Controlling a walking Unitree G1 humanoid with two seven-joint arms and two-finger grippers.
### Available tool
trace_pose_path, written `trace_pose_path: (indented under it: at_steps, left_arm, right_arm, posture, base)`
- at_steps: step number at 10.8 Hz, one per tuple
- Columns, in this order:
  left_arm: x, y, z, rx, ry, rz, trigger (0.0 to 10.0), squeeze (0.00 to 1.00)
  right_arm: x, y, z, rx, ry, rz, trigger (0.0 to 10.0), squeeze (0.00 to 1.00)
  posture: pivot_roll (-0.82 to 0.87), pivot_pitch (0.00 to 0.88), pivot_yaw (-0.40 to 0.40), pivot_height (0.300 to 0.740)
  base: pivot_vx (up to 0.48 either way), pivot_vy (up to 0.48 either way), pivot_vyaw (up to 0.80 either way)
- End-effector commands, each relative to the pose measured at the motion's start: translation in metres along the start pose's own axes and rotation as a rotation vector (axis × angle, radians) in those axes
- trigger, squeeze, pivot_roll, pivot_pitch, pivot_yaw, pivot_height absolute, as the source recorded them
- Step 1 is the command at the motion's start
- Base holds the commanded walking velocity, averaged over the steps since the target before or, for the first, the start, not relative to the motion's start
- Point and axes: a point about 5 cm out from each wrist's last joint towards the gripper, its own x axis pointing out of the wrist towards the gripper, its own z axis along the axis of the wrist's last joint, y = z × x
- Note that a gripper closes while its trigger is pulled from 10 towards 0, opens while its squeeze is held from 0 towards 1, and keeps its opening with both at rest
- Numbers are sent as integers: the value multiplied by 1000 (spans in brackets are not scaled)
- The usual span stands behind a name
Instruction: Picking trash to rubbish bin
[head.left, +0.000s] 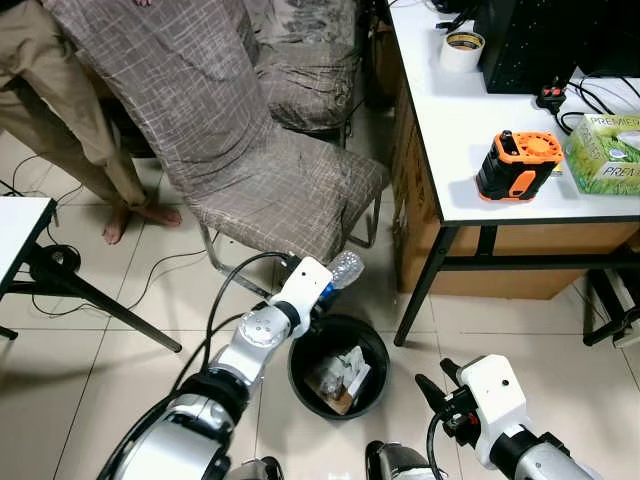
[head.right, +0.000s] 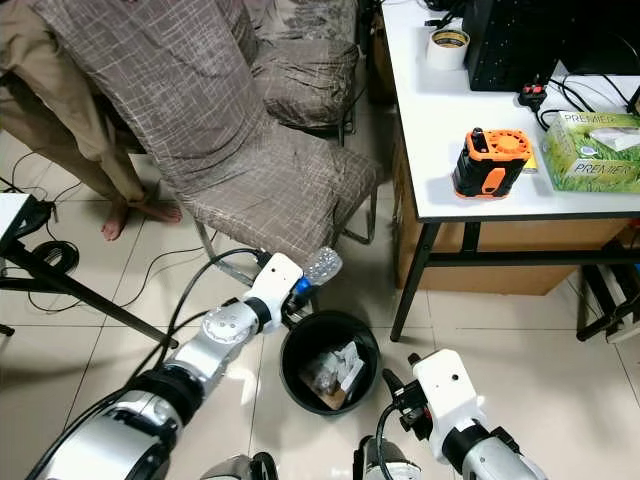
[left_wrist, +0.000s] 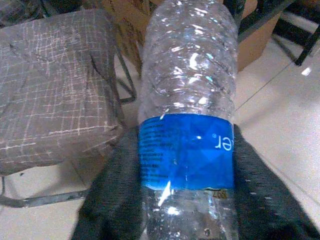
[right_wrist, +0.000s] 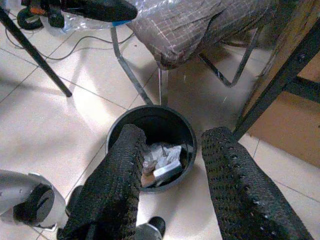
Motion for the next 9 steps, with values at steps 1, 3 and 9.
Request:
trace_pose_path:
  at_steps: [1,3,9]
  left_arm:
    - [0,1,0,-28,-14,-8,10000,1000]
    - [1,-1,2,-42,-21,-26,10000,1000]
    - [3,-7,2,-87,-33,-78,10000,1000]
  right_arm:
    - [-1,3,1,8,9,15,10000,0]
    - [0,3,1,10,10,10,10000,0]
    - [2,1,0,20,14,-3,10000,0]
  posture:
    - [-315,159,67,740]
    - [-315,156,72,740]
    - [-310,155,72,740]
  base:
    - [0,0,0]
    - [0,0,0]
    - [0,0,0]
